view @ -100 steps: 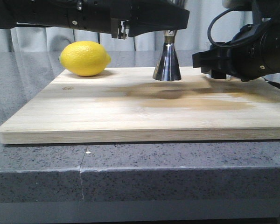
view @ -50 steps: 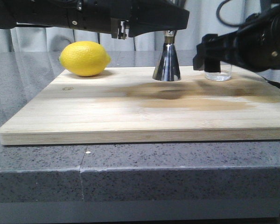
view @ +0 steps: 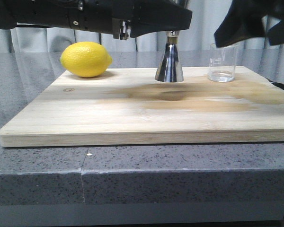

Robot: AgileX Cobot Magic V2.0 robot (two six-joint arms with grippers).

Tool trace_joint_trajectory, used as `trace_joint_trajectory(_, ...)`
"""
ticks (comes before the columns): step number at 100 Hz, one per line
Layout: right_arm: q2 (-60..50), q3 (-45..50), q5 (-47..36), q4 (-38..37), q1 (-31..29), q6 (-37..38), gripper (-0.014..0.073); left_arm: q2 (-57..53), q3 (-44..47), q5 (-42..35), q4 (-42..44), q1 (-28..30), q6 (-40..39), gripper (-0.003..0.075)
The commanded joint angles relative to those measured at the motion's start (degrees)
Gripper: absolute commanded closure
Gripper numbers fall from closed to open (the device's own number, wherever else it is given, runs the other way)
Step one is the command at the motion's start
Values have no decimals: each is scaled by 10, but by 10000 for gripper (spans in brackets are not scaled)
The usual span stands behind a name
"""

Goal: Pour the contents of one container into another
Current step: 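Lower the beaker onto the board and open the right gripper, then lower the jigger onto the board with the left gripper and release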

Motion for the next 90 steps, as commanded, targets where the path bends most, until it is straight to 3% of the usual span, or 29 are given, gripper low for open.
trace_joint_trajectory(1, -44, -14, 2, -11, 0, -6, -24, -30, -19, 34, -47, -3, -3, 512)
trace_joint_trajectory(30, -134, -14, 96, -21, 0, -6, -24, -30, -19, 34, -47, -3, -3, 512)
trace_joint_trajectory(90, -186, -14, 122, -27, 0, -6, -24, -30, -19, 34, -47, -3, -3, 512)
